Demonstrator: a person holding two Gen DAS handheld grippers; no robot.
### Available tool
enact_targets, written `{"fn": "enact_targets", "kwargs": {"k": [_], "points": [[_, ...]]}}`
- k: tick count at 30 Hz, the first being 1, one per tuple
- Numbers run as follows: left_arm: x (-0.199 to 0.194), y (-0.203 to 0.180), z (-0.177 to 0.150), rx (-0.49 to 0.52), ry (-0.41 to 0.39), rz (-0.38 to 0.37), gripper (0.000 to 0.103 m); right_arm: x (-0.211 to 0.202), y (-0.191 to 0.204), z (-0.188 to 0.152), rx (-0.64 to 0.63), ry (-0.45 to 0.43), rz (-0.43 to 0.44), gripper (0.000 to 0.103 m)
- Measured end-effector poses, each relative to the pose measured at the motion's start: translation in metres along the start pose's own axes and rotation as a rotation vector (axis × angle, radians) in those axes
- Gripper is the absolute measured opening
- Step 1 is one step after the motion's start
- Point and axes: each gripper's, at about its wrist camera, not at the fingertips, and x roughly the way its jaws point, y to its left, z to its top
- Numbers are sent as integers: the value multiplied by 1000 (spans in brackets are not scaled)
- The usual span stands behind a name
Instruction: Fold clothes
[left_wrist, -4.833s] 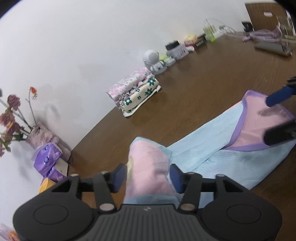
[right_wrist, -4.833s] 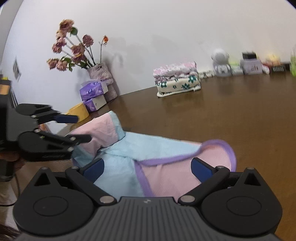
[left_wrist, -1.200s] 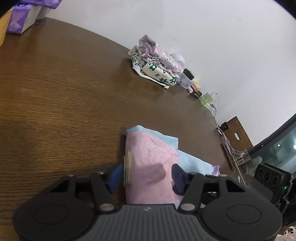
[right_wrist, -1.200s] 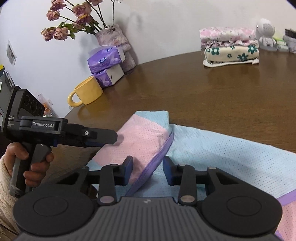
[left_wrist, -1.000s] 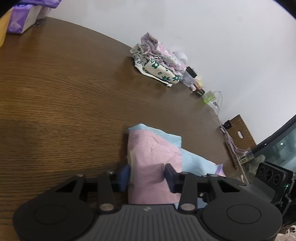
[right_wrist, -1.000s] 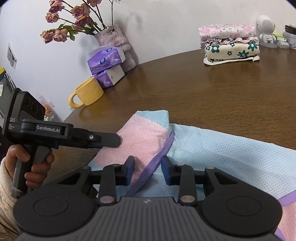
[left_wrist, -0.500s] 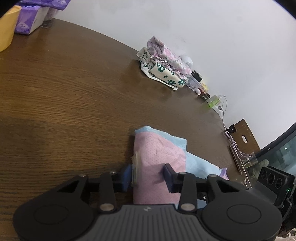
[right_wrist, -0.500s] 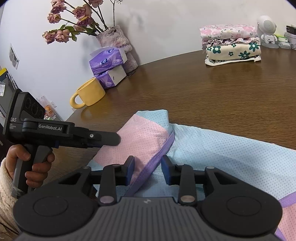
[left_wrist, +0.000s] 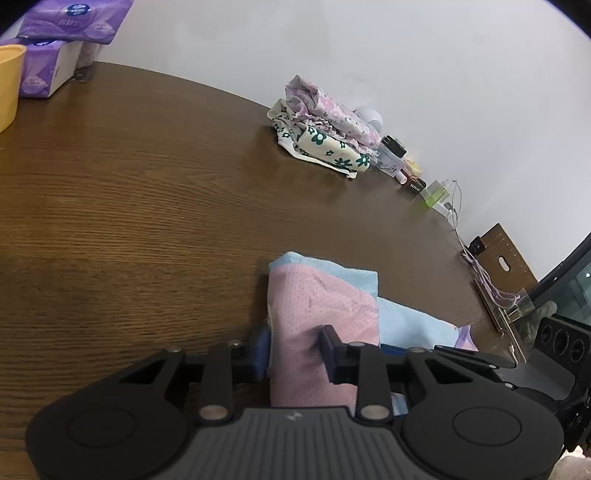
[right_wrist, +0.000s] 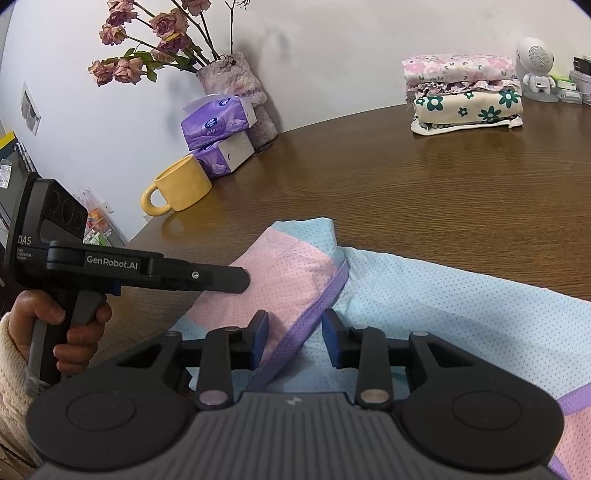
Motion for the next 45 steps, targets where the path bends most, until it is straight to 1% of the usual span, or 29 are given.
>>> {"fn": "enact_targets", "kwargs": {"k": [4, 7, 20, 22, 29, 34, 37, 45], "points": [[0, -2, 0, 14, -3, 9, 19, 0, 1, 0, -7, 0, -7, 33], [0, -3, -1, 24, -5, 16, 18, -1, 5, 0, -28, -3, -21, 33], [-1, -11, -1, 61, -21, 48, 15, -2, 9, 0, -50, -2, -36, 33], [-1, -13, -1, 66, -25, 56, 15, -3, 10, 0, -53, -3, -39, 35], [-3, -23, -2, 103, -34, 96, 14, -6, 12, -1, -73, -2, -53, 35], [-4, -34, 0, 136, -30, 136, 13, -12, 11, -2, -76, -11, -47, 35], [-4, -42, 2, 159, -22, 168, 12, -18, 9, -3, -73, -24, -42, 37], [-2, -82, 7, 287, 6, 287, 12, -47, -9, -11, -37, -78, -36, 37]]}}
